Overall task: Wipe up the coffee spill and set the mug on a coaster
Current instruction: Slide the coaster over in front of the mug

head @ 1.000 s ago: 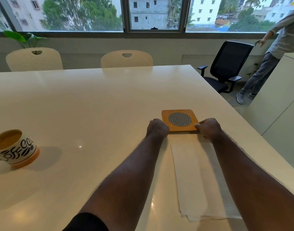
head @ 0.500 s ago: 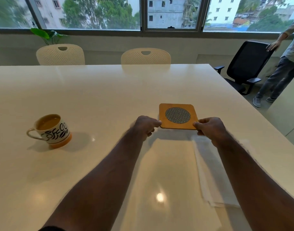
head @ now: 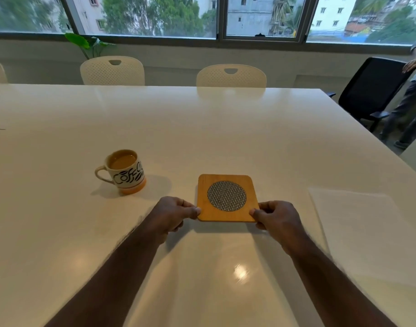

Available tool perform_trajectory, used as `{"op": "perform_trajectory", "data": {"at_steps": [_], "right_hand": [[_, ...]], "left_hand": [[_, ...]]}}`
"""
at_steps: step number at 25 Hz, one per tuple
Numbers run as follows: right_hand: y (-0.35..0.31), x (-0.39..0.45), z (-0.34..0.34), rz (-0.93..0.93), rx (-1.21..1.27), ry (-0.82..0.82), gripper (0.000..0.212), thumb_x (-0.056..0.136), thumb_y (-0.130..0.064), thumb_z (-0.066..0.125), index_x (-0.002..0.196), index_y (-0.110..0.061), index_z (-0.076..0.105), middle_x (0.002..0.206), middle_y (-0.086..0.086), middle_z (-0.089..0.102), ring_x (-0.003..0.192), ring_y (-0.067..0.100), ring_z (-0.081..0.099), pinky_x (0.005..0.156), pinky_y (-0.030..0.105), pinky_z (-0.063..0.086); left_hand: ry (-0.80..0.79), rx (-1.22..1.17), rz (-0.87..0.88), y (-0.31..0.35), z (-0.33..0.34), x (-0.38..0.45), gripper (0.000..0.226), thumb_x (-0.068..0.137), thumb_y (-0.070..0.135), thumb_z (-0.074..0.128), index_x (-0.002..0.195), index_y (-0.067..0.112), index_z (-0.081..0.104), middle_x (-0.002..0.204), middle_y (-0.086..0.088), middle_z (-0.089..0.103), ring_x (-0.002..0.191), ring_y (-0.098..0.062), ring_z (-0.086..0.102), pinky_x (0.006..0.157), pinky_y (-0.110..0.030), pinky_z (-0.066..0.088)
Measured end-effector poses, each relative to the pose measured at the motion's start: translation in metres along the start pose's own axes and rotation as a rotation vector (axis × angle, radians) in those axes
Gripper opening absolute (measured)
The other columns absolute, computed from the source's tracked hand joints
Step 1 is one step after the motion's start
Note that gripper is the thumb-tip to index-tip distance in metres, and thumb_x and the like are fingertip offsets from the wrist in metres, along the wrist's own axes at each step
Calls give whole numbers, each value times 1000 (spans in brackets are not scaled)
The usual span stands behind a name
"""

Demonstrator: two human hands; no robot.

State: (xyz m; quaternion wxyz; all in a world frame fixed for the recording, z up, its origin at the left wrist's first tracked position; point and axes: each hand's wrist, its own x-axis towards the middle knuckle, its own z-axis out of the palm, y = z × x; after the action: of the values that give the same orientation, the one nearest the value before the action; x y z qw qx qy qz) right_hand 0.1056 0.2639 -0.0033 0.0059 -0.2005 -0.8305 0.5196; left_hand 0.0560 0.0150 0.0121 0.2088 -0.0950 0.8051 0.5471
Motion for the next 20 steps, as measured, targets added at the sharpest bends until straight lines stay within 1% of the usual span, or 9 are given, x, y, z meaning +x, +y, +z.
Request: {"op": "perform_trajectory", "data": {"at_steps": [4, 5, 7, 8, 11, 14, 17, 20], "right_hand": [[4, -32, 23, -35, -171, 2, 36, 87, -30, 68, 117, -12, 65, 89, -6, 66, 75, 9, 65, 71, 28, 57], [5, -37, 26, -50, -206, 4, 37, 87, -32, 67, 119, -13, 64, 89, -8, 65, 74, 6, 63, 68, 23, 55], [9, -48, 30, -85, -275, 10, 40, 87, -35, 66, 121, -14, 64, 89, -12, 62, 70, -1, 58, 60, 12, 44], [11, -53, 32, -102, -305, 20, 41, 87, -37, 66, 122, -15, 64, 88, -13, 60, 68, -2, 57, 58, 9, 40], [16, -63, 38, -132, -356, 66, 42, 85, -41, 67, 120, -18, 66, 89, -14, 60, 69, 2, 59, 58, 11, 41], [16, -68, 40, -144, -422, 99, 41, 85, -44, 66, 117, -18, 68, 94, -10, 63, 71, 6, 60, 58, 13, 43], [16, -71, 41, -176, -484, 126, 44, 85, -47, 65, 118, -19, 68, 104, -5, 67, 76, 8, 60, 66, 17, 48], [14, -74, 39, -188, -509, 111, 45, 86, -48, 64, 120, -19, 66, 109, -5, 67, 78, 7, 57, 69, 17, 46]], "left_hand": [[47, 53, 4, -24, -14, -24, 19, 79, 22, 78, 89, 8, 72, 76, -6, 71, 53, -7, 51, 45, -21, 39], [57, 67, 12, -29, -15, -28, 18, 79, 23, 78, 88, 8, 72, 76, -5, 72, 57, -7, 54, 47, -21, 40], [69, 91, 31, -37, -17, -32, 17, 78, 25, 79, 85, 10, 73, 78, -3, 73, 67, -11, 61, 55, -23, 43], [70, 103, 38, -41, -18, -34, 17, 77, 25, 79, 84, 11, 73, 79, -3, 73, 70, -12, 63, 57, -24, 44], [84, 172, 49, -47, -16, -38, 15, 78, 25, 79, 81, 13, 73, 77, -1, 71, 69, -10, 61, 57, -23, 44], [126, 277, 69, -51, -13, -41, 15, 79, 29, 78, 83, 15, 72, 76, 2, 69, 70, -9, 61, 58, -22, 44], [161, 370, 97, -52, -11, -43, 14, 80, 32, 76, 82, 20, 70, 77, 5, 68, 72, -10, 63, 60, -23, 46], [188, 463, 127, -51, -9, -45, 13, 83, 34, 74, 82, 22, 70, 74, 9, 66, 71, -8, 62, 61, -24, 47]]}}
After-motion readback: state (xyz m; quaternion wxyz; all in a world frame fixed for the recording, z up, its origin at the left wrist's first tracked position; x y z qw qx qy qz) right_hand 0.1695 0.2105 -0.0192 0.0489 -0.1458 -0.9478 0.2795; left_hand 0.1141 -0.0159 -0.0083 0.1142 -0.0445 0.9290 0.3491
